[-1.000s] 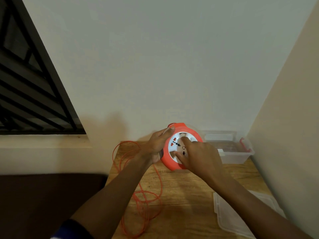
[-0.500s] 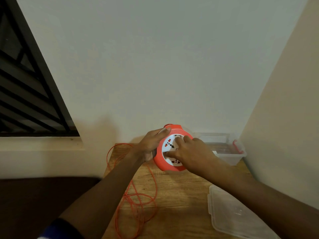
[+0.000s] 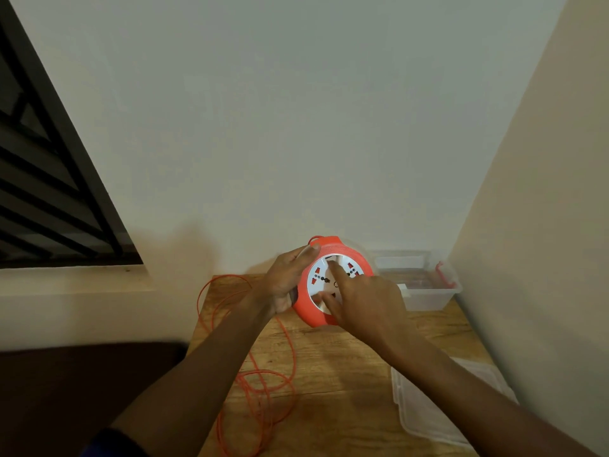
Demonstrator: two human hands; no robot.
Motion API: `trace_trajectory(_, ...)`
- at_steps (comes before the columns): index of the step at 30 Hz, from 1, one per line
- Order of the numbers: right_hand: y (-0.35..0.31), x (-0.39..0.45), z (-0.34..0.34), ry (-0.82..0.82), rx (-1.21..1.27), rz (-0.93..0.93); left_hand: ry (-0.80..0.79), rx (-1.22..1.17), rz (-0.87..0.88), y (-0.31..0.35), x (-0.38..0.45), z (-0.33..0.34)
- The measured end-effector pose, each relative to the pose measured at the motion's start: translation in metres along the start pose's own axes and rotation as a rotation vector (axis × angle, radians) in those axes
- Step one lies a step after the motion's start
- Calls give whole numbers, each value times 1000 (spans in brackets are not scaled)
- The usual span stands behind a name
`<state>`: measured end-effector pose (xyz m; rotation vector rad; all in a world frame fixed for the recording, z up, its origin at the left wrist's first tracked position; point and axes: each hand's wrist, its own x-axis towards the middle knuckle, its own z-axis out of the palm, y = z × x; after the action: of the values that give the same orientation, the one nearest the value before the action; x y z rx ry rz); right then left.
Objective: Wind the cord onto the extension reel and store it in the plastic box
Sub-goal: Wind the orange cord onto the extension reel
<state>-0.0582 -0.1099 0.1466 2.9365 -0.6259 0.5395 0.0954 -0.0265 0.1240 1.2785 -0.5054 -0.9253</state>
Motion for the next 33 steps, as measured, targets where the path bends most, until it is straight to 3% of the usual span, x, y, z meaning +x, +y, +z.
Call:
trace_trajectory(5,12,5,-17,13,-111,-275,-19,17,22,5,1,0)
trace_trajectory(9,21,11,-21,-96,-143,-491,-28,35,34,10,1,-7)
trace_trajectory(17,22,22,-26,-207,-212,-651,-70,63,3,9,-2,-12)
trace_trajectory(22,19,24,-23,-136,-336,-725,-86,69,-15,9,-1,-11)
trace_trajectory(25,19,26,-14,-96,-312,-629,-73,65,0,9,1,-11)
trace_trajectory(31,3,16,5,36,121,-16,27,28,67,6,5,-3)
trace_trajectory(33,1,12,6,52,217,90,43,17,64,3,4,-2)
